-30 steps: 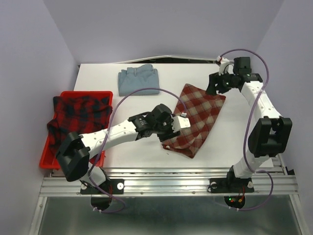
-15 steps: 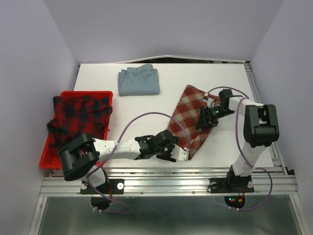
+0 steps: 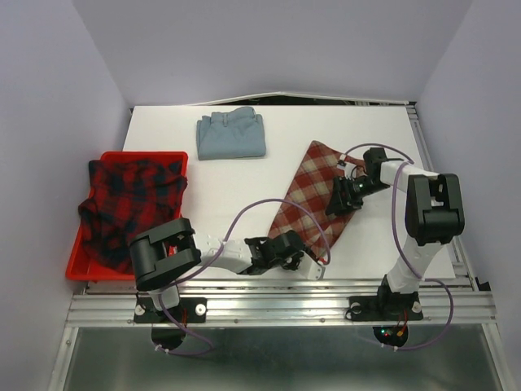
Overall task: Fold and stack the skirts
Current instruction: Fold the skirt
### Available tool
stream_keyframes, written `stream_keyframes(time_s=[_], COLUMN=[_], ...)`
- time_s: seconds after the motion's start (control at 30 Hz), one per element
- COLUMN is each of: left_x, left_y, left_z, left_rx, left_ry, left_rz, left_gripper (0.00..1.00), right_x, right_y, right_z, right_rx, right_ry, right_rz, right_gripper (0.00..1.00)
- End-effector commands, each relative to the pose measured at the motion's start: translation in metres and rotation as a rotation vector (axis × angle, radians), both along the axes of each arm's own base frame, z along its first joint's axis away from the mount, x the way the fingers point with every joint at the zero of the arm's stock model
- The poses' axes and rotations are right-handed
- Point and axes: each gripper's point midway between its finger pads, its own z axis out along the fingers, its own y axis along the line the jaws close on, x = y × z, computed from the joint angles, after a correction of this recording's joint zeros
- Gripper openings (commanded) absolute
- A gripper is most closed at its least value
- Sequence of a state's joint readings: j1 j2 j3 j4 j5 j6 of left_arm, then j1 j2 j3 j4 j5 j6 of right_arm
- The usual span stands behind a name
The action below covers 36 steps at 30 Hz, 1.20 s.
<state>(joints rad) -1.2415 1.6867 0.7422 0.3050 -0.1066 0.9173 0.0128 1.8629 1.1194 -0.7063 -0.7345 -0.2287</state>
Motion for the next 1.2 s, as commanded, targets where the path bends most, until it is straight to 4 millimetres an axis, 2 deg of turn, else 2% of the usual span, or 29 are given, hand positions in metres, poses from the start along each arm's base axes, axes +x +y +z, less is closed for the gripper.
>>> stream_keyframes(time_s=[0.0,0.1,0.13,0.2,0.23,0.27,0.3,0.33,0.4,0.43,0.47,0.5,0.67,0.7,0.77,0.8,0.83,0.9,0.97,1.0,1.03,1.07,1.17], left_x=[-0.011,-0.014,-0.014,-0.017,-0.016,-0.02,-0.022,-0.027,-0.035,-0.037,-0.04,-0.042,-0.045,-0.045,-0.044,-0.043,-0.043,-0.044,-0.044,-0.044,-0.043,-0.043,-0.043], left_y=[0.001,-0.004,-0.008,-0.008,-0.014,-0.015,-0.014,-0.012,-0.014,-0.01,-0.007,-0.007,-0.005,-0.005,-0.007,-0.009,-0.009,-0.01,-0.012,-0.013,-0.013,-0.014,-0.016], left_z=[-0.007,-0.003,0.001,0.003,0.01,0.012,0.017,0.015,0.025,0.023,0.026,0.031,0.042,0.043,0.049,0.053,0.055,0.06,0.065,0.067,0.071,0.074,0.082], left_rx=[0.028,0.024,0.014,0.026,0.013,0.016,0.019,0.025,0.028,0.044,0.062,0.056,0.063,0.063,0.055,0.048,0.043,0.037,0.035,0.029,0.022,0.018,0.005], left_ry=[0.078,0.097,0.101,0.12,0.126,0.146,0.167,0.197,0.247,0.264,0.284,0.295,0.323,0.325,0.326,0.323,0.327,0.331,0.334,0.337,0.333,0.33,0.328], left_rz=[-0.007,-0.016,-0.016,-0.011,-0.01,-0.015,0.002,-0.002,0.0,0.009,0.01,0.017,0.042,0.046,0.057,0.057,0.06,0.062,0.059,0.062,0.061,0.059,0.052], left_gripper=[0.25,0.17,0.11,0.06,0.02,0.0,0.0,0.0,0.0,0.0,0.0,0.0,0.0,0.0,0.0,0.0,0.0,0.0,0.0,0.0,0.0,0.0,0.0], right_x=[0.031,0.05,0.061,0.074,0.083,0.091,0.108,0.116,0.133,0.135,0.135,0.135,0.113,0.108,0.101,0.104,0.098,0.082,0.077,0.07,0.063,0.062,0.062], right_y=[-0.035,-0.038,-0.038,-0.039,-0.039,-0.038,-0.036,-0.034,-0.021,-0.015,0.0,0.007,0.074,0.083,0.103,0.111,0.118,0.134,0.145,0.149,0.156,0.153,0.155], right_z=[-0.027,-0.023,-0.02,-0.013,-0.006,0.004,0.027,0.039,0.071,0.078,0.089,0.093,0.103,0.106,0.108,0.117,0.117,0.105,0.093,0.072,0.061,0.037,0.007], right_rx=[-0.234,-0.251,-0.255,-0.26,-0.263,-0.257,-0.244,-0.231,-0.15,-0.115,-0.037,0.014,0.279,0.322,0.406,0.455,0.486,0.511,0.509,0.49,0.48,0.452,0.416], right_ry=[-0.171,-0.201,-0.213,-0.23,-0.252,-0.28,-0.338,-0.365,-0.42,-0.42,-0.426,-0.4,-0.321,-0.269,-0.293,-0.313,-0.302,-0.25,-0.231,-0.186,-0.167,-0.14,-0.122], right_rz=[0.028,0.021,0.022,0.015,0.01,0.003,-0.021,-0.032,-0.058,-0.064,-0.051,-0.072,-0.031,-0.065,-0.046,-0.06,-0.044,-0.024,-0.021,-0.023,-0.009,-0.032,-0.059], right_gripper=[0.66,0.66,0.66,0.66,0.66,0.68,0.69,0.7,0.73,0.73,0.74,0.75,0.75,0.75,0.73,0.71,0.68,0.66,0.62,0.6,0.59,0.56,0.49])
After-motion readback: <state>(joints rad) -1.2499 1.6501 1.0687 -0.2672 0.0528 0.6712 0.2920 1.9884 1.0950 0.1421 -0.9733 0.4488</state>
